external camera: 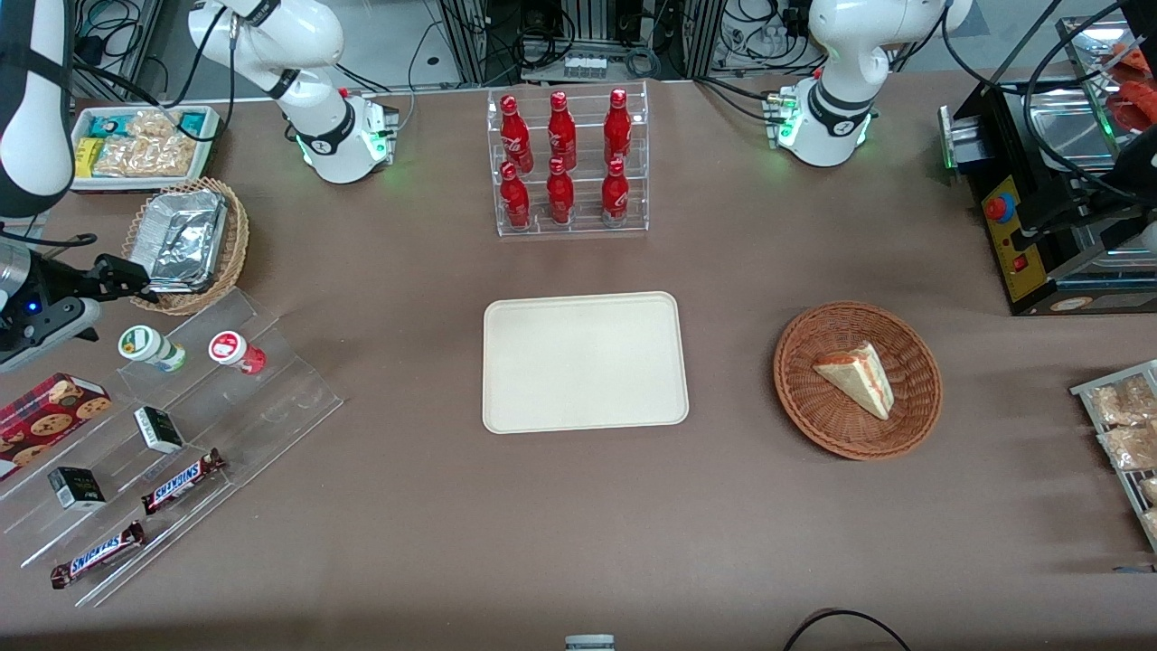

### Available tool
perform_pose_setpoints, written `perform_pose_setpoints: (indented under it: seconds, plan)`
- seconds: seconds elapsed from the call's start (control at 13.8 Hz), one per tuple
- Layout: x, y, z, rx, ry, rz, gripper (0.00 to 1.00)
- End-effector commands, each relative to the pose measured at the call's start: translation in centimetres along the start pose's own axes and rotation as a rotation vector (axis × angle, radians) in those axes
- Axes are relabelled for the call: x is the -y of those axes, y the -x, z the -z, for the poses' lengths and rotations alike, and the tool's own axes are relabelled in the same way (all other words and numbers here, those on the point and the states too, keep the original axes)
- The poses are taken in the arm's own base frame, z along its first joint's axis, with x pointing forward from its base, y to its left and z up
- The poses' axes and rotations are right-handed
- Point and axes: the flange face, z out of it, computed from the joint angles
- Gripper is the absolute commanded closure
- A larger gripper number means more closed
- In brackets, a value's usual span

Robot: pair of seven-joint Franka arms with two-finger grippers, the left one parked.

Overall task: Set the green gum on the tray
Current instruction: 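Move the right gripper down over the green-labelled gum tub on the shelf, then close the right gripper on the green-labelled gum tub and lift it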

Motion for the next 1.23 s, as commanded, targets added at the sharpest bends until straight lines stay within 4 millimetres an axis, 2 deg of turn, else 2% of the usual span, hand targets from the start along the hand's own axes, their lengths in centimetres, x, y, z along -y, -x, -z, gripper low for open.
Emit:
perform_pose_setpoints:
  seconds: [0.0, 0.43, 0.72, 1.16]
  plan:
    - [-1.0, 1.5, -1.9, -0.013, 0.044, 0.092, 0.00]
    - [-2.9, 4.2, -5.8, -0.042, 0.081, 0.110, 0.00]
    - [-3.2, 5.2, -8.1, -0.057, 0.102, 0.105, 0.00]
    - [-2.6, 5.5, -11.2, -0.075, 0.127, 0.108, 0.00]
